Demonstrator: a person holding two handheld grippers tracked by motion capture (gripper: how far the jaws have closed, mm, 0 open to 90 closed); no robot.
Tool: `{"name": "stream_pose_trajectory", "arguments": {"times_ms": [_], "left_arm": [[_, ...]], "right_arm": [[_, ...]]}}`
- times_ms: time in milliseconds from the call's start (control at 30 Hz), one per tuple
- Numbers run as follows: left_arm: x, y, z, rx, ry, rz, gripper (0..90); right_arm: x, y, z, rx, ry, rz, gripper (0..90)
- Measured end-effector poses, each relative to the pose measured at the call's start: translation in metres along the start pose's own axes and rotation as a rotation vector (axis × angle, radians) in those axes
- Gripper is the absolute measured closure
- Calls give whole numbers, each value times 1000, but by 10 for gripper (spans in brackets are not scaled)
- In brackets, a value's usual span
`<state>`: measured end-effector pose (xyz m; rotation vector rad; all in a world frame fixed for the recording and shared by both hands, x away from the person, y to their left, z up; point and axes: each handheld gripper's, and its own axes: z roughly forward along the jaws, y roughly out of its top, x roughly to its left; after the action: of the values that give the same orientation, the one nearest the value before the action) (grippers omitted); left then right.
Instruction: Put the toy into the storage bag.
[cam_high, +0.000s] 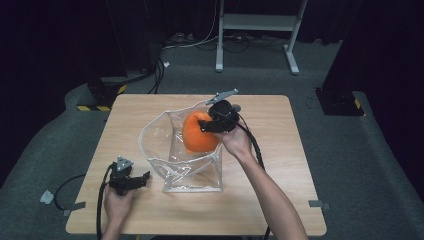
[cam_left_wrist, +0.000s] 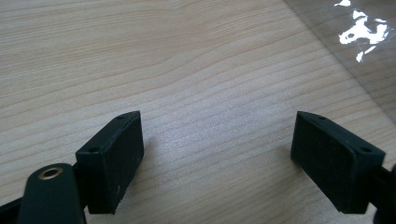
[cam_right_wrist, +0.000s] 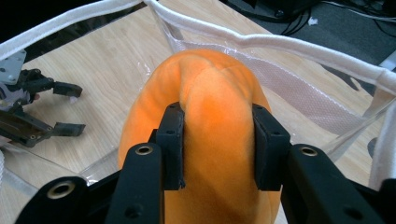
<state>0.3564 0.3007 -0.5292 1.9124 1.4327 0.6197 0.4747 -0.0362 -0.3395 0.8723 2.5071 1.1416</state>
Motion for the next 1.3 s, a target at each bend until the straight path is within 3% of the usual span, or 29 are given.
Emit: {"name": "stream_pose_trajectory", "arguments": {"times_ms": [900,1300], "left_arm": [[0,0,0,4,0,5,173],[0,0,0,4,1,6,172]], "right_arm": [[-2,-6,6,65,40,-9,501],[-4,-5,-6,-4,45,4,510]]}}
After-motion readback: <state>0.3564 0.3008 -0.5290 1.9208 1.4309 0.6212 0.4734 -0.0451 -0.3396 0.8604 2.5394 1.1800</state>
